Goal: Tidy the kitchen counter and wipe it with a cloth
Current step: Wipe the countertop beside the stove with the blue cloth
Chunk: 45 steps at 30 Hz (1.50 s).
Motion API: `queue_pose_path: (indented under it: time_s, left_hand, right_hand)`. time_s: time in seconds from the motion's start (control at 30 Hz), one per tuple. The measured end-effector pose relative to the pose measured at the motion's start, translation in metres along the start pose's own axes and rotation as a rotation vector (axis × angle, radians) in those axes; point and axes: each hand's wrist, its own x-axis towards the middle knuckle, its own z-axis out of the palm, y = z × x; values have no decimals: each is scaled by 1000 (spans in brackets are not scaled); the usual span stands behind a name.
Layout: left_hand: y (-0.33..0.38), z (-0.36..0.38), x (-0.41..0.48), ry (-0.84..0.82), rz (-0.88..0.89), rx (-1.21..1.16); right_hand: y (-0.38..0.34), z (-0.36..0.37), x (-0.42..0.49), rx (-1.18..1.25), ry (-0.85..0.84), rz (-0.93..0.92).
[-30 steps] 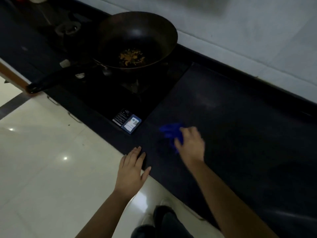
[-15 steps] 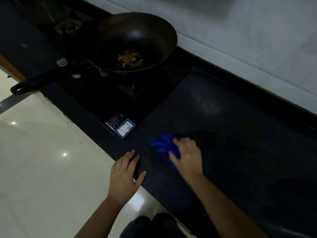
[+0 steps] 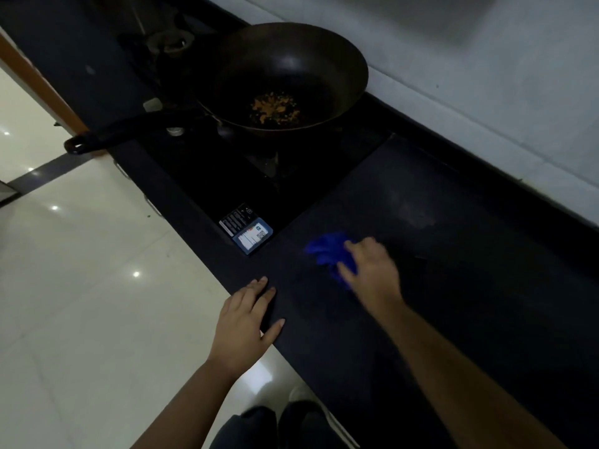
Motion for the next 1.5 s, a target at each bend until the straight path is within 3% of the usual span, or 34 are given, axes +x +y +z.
queue_pose_path:
  time_s: [0.13,0.23,0.3,0.43,0.5,0.67,0.77,0.83,0.9,1.0,1.07,1.17,1.23,1.3,1.37,1.5]
  left_hand:
    - [0,-4,0,2,20,36]
    - [0,-6,3,-15,45,56]
    - [1,-7,5,-21,55,55]
    - [7,-12,20,-14,68,35]
    - [14,-17,36,-24,111,50]
    - [29,-32,85,-47,260,119]
    - [36,-37,112,-30,337,124]
    - [41,-38,130,-34,379,135]
    - [47,-35,150,-58,415,141]
    - [54,-32,176,-89,470,162]
    - [59,-29,188,-114,516,173]
    - [65,-20,202,-135,545,170]
    - [66,-11,208,-129,566,144]
    - [64,-2,211,-113,576,98]
    - [62,1,211,-108,574,55]
    - [59,2,216,-113,604,25]
  right_hand:
    - [86,-31,9,-46,80,581]
    - [79,-35,8,-68,114,788]
    - [45,-22,3,-2,116,723]
    - [14,-3,-21,35,15,174]
    - [46,-18,-17,19,45,189]
    - [121,-56,-26,19,212,933]
    - [97,-49,-13,7,219,1156]
    - [61,-31,-5,27,191,1053]
    - [30,-16,-4,27,125,761]
    - [42,-21,-9,2,82,553]
    - [71,-37,-16,-19,108,672]
    - [112,-61,-38,-7,232,1081]
    - [117,-65,-38,2,325,1294]
    - [105,-53,-16,-33,326,1393]
    - [81,-31,16,-6,331,1319]
    - [48,-1,52,-23,188,843]
